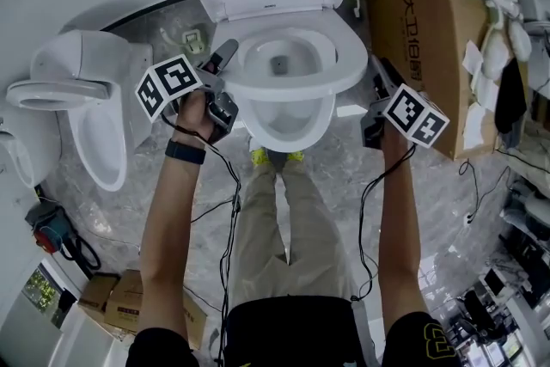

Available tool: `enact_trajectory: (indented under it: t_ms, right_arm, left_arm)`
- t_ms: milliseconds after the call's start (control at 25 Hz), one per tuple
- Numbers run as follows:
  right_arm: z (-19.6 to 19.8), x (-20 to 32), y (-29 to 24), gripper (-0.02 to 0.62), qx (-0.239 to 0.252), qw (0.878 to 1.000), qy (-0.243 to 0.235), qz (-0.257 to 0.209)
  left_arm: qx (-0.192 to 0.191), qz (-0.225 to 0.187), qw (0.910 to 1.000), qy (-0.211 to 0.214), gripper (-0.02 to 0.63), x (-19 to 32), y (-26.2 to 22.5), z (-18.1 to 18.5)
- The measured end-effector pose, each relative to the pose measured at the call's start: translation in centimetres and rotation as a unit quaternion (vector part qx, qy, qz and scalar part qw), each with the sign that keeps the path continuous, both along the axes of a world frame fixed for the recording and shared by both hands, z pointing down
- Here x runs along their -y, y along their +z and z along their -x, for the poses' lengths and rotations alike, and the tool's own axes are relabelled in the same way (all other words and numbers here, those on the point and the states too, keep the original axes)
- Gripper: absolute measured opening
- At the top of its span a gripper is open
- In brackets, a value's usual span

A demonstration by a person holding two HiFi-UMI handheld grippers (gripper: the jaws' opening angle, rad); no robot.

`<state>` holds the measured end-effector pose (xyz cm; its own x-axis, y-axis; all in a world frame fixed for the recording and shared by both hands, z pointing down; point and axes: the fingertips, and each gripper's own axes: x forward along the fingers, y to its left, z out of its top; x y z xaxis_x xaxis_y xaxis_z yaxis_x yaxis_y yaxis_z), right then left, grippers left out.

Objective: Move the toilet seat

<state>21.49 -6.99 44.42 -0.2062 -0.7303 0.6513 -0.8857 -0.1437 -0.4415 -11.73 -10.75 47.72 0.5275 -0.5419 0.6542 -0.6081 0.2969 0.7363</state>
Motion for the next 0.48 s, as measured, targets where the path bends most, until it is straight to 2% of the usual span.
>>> enact_trajectory:
  t_ms: [280, 480]
  right_arm:
    - [0.3, 1.1, -0.4, 0.152, -0.012, 1.0, -0.017, -0.003]
    - [0.7, 1.6, -0.6, 0.13, -0.016, 1.0, -0.017, -0.005]
  left_arm:
    - [-0.012, 0.004, 0.9998, -0.017, 0.407, 1.3, -0.4, 0.2]
    - [-0.012, 0.018, 0.9997, -0.008, 0.407, 1.8, -0.6, 0.2]
